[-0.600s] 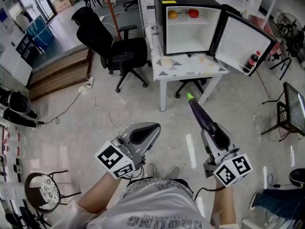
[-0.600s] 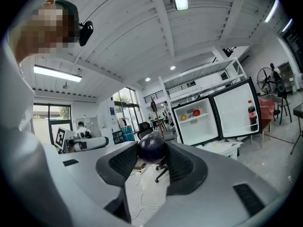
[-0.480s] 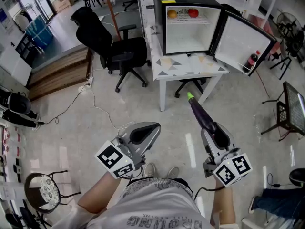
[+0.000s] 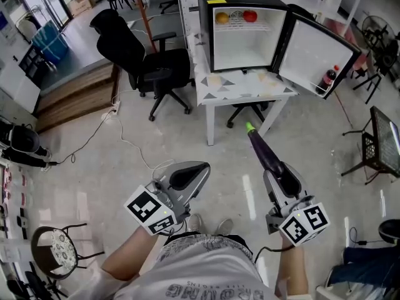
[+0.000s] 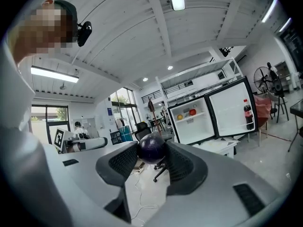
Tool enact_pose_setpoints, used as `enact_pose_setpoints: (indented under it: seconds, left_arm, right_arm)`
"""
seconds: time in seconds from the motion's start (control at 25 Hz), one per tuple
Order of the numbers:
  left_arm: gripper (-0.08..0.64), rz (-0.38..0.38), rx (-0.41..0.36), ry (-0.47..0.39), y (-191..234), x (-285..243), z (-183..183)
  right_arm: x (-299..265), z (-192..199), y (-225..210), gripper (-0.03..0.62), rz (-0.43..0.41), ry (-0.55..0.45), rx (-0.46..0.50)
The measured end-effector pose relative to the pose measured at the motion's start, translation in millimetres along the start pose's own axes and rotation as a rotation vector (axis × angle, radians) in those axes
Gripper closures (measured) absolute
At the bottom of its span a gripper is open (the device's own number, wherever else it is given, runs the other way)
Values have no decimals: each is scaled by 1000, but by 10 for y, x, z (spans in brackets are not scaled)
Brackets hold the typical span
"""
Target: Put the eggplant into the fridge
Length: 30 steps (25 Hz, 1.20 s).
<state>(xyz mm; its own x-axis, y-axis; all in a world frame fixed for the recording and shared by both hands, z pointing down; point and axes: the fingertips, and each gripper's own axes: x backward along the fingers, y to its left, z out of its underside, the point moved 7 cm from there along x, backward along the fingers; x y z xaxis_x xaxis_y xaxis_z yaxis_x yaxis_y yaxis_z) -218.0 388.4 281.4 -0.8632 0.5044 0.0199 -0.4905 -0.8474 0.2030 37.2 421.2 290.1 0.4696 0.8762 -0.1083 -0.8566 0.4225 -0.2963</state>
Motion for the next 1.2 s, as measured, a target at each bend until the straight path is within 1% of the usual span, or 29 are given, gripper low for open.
enact_pose_setpoints:
  seconds: [0.2, 0.52, 0.84, 1.04, 1.2]
  left_arm:
    - [552, -8, -5, -3, -100, -52, 19]
    - [552, -35, -11, -10, -308, -104, 78]
    - [552, -65, -23, 4, -510, -162, 155]
    - [552, -86, -28, 5, -585, -216, 175]
    - [552, -85, -31, 8, -603, -314, 185]
  right_arm:
    - [86, -1, -48, 414, 5, 13, 44]
    - [291, 42, -229, 414, -12, 12, 11]
    - [472, 70, -401, 414, -30, 1, -8]
    - [584, 76, -523, 414, -34, -6, -20]
    - [638, 64, -623, 414, -28, -8, -24]
